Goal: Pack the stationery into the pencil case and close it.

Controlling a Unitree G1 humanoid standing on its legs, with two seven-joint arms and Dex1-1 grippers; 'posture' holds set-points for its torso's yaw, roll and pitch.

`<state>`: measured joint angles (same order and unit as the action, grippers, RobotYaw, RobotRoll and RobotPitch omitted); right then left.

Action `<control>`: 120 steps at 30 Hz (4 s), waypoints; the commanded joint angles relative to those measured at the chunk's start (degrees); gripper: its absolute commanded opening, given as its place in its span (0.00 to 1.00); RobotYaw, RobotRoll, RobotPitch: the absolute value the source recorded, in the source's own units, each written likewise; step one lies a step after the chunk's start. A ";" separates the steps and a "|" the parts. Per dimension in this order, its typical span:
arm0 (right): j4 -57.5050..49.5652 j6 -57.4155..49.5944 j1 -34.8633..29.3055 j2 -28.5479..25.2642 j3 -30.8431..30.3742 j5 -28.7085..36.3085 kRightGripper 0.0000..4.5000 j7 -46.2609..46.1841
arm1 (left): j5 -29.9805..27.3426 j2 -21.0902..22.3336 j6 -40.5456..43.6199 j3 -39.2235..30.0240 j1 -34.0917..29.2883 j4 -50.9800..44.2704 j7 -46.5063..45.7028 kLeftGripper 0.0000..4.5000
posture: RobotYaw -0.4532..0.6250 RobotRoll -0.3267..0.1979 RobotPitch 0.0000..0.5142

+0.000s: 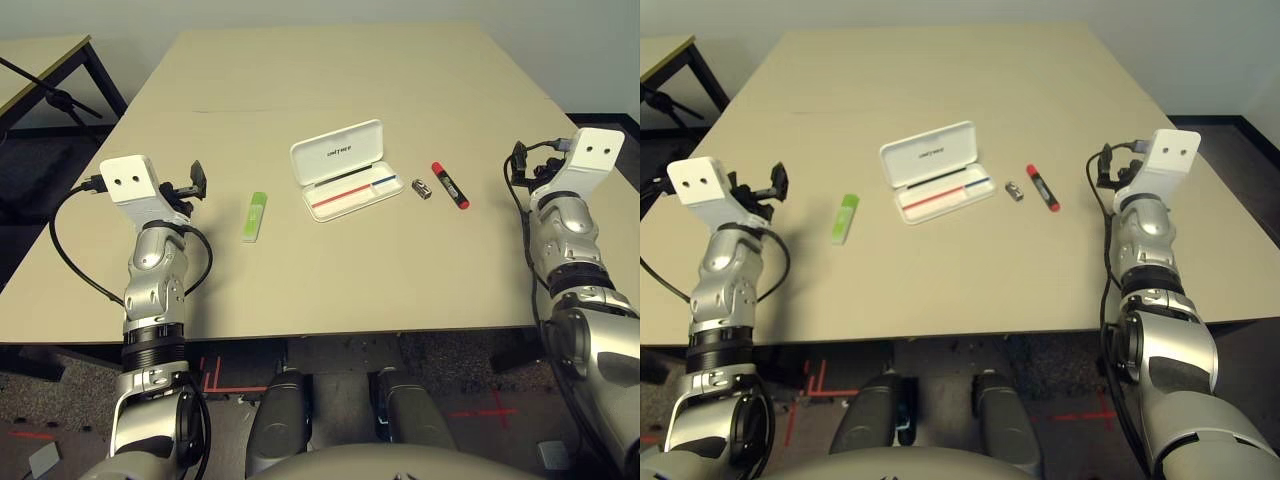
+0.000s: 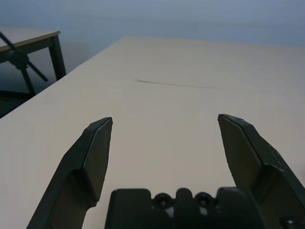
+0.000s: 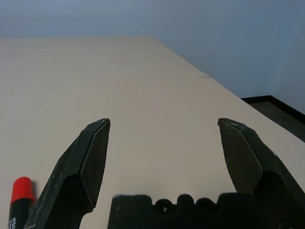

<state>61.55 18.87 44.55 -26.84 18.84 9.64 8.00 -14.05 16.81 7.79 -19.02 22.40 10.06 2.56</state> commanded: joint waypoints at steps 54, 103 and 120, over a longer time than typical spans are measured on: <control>-24.37 -19.23 -2.23 -14.27 -16.70 3.76 1.00 73.55 | 16.13 5.13 -2.77 36.61 20.12 28.36 53.07 0.99 | 0.33 0.62 0.09; -22.23 -18.41 -3.37 -16.12 -15.33 3.67 1.00 71.66 | 11.78 18.14 4.75 38.85 8.91 -1.32 76.32 0.01 | 0.35 0.62 0.12; -24.91 -19.45 -5.95 -15.98 -14.84 4.66 1.00 69.92 | 9.18 15.63 9.73 37.34 10.10 3.15 75.33 0.01 | 0.34 0.62 0.13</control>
<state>37.78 -0.12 39.20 -42.44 3.20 13.86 78.16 -3.63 32.50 16.50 19.05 31.94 12.56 78.12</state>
